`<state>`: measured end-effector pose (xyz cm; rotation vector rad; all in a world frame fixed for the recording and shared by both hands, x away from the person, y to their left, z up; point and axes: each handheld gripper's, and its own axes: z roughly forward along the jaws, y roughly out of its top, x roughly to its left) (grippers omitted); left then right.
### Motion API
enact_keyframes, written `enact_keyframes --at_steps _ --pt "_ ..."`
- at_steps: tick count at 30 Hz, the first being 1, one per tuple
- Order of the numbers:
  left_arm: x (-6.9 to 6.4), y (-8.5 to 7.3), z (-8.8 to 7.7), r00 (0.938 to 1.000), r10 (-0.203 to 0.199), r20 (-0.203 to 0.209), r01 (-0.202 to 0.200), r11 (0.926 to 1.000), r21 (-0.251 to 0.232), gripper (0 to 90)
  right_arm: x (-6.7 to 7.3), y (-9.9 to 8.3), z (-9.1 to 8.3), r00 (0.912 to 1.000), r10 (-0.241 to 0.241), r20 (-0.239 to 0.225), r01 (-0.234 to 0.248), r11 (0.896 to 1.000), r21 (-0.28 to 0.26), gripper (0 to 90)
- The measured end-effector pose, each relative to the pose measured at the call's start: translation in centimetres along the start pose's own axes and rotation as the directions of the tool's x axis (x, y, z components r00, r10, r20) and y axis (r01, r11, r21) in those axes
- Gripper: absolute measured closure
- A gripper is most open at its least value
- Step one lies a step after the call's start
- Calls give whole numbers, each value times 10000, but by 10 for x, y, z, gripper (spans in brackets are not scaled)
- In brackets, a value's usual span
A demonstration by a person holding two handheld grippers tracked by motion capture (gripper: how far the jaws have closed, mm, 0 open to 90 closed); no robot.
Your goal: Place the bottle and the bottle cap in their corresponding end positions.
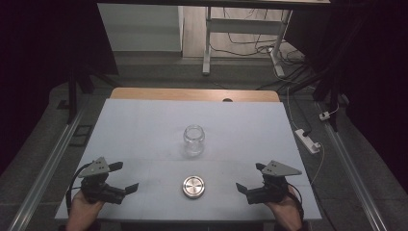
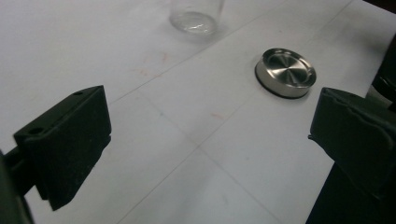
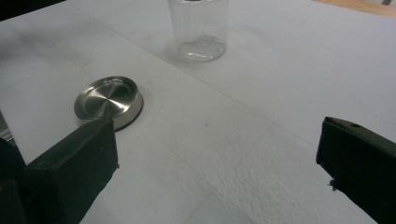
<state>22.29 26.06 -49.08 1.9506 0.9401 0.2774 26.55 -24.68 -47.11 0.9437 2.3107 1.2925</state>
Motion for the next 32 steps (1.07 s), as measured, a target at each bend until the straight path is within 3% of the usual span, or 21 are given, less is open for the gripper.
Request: enact_keyframes --at_steps 11,18,22,27,32 --pt "8 -28 -20 9960 -669 -595 674 9977 77 0 -11 -18 -23 9948 545 860 -546 9985 -21 0" --pt "8 -46 -29 9904 -993 -966 1008 9948 113 0 -19 -36 -36 9828 1112 1472 -1147 9933 154 0" --pt "6 -55 -29 9876 -1065 -1157 1118 9929 405 0 -21 -45 -40 9761 1266 1765 -1365 9896 452 0" --pt "3 -57 -29 9823 -1055 -1547 1155 9917 571 0 -22 -51 -38 9709 1416 1930 -1623 9820 962 0" --pt "5 -56 -26 9820 -1177 -1480 1302 9884 778 0 -22 -51 -36 9728 1303 1914 -1531 9821 1096 0"
